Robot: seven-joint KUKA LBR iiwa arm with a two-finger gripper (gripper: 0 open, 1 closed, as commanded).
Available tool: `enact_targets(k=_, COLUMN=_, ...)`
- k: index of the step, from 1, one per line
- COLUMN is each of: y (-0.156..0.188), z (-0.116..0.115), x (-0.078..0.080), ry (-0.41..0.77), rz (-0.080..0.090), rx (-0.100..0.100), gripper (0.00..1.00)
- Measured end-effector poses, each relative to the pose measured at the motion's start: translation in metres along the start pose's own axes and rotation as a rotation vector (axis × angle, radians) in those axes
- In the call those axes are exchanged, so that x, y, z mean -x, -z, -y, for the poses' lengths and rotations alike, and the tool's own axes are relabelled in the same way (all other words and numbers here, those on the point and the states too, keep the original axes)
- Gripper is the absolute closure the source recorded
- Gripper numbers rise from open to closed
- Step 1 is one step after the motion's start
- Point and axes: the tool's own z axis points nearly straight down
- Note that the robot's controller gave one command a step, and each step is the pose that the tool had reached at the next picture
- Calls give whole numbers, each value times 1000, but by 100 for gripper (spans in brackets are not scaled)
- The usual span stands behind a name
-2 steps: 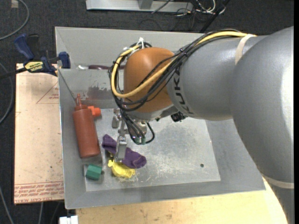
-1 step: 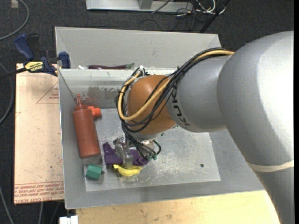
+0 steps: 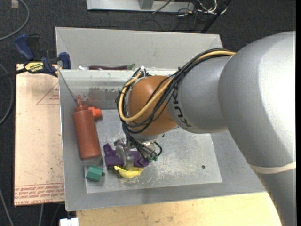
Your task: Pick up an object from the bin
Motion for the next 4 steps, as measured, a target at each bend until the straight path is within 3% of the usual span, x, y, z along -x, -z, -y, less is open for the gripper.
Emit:
enact_targets(k=1, y=11, z=10, x=-4, ry=123, rz=-3, rx=3, gripper=100)
enact_targets(k=2, y=104, z=59, x=-9, ry=305, rz=3, rx=1, gripper=100)
enact_targets(k=3, y=104, z=59, x=-9, ry=306, rz=3, rx=1, gripper=100)
enact_targets(k=4, y=232, z=65, x=-5, ry=310, rz=7, rx=2, gripper=100)
